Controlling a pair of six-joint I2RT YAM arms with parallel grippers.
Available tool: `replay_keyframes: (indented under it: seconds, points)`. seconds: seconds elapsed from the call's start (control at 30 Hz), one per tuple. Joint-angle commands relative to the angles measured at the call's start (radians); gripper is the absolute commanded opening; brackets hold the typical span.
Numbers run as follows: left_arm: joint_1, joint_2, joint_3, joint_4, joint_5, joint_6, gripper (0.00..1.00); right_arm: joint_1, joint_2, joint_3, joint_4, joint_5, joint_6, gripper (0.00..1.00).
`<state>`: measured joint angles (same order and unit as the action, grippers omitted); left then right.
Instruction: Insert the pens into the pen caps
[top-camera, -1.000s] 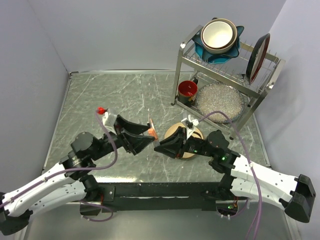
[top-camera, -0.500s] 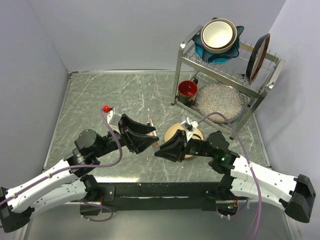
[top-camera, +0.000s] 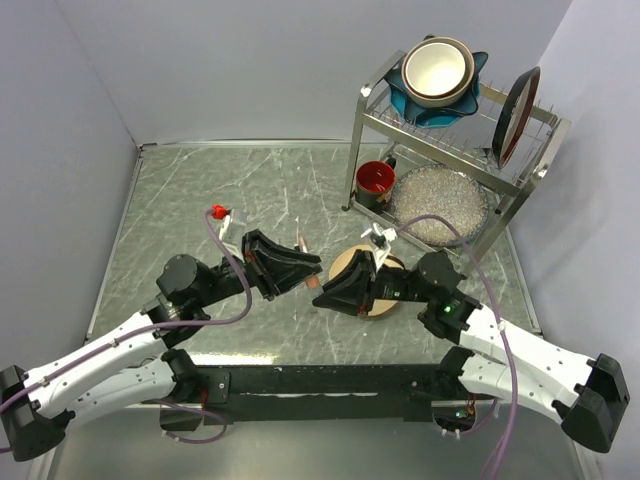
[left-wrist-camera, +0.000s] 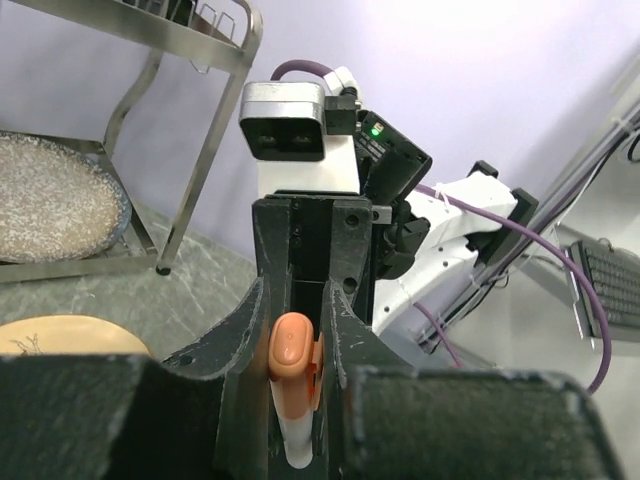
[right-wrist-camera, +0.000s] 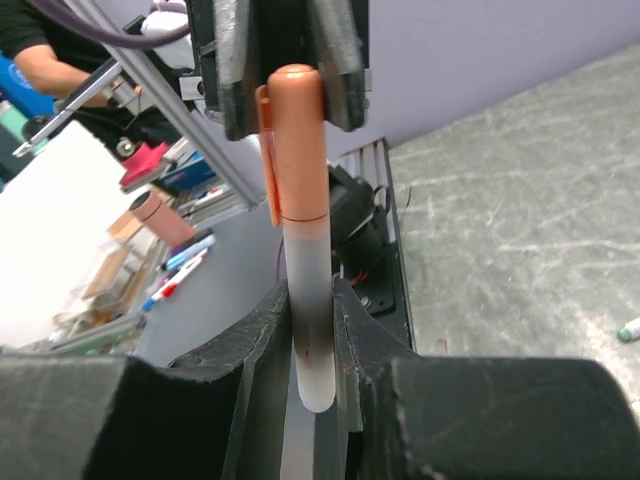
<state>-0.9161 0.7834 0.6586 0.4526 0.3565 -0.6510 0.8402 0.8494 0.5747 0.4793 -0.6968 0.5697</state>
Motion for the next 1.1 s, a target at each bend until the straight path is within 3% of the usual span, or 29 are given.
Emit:
replay_keyframes:
  seconds: [0.0,0.1,0.47,0.53,0.6,0.7,0.73,0.87,0.93,1.07]
  points:
    - [-0.033,0.034,-0.134,0.022,0.205,-0.131,0.01,-0.101,0.031,0.157,0.216,0.125,0.072,0.00]
    - [-0.044,0.091,-0.154,-0.007,0.216,-0.137,0.01,-0.108,0.048,0.206,0.205,0.132,0.033,0.00]
    - [-0.152,0.182,-0.293,0.159,0.118,-0.234,0.01,-0.213,0.161,0.356,0.193,0.155,0.076,0.00]
    - [-0.152,0.160,-0.260,0.102,0.047,-0.213,0.01,-0.213,0.177,0.363,0.142,0.148,0.065,0.00]
    - [-0.147,0.137,-0.181,-0.066,-0.097,-0.145,0.01,-0.213,0.197,0.332,0.105,0.094,0.074,0.02]
    - [-0.064,0.088,-0.056,-0.245,-0.263,-0.079,0.01,-0.210,0.162,0.185,0.068,0.019,0.084,0.27]
    - [0.004,0.086,-0.038,-0.261,-0.258,-0.073,0.01,-0.210,0.145,0.154,0.046,0.014,0.062,0.33]
    - [0.195,0.132,0.050,-0.368,-0.234,-0.029,0.01,-0.210,0.054,0.030,-0.135,0.043,-0.040,0.80]
    - [0.259,0.161,0.053,-0.416,-0.289,0.005,0.01,-0.210,-0.005,0.005,-0.241,0.089,-0.092,0.92]
    - [0.385,0.177,-0.022,-0.451,-0.353,0.005,0.01,-0.207,-0.079,-0.012,-0.381,0.178,-0.128,1.00]
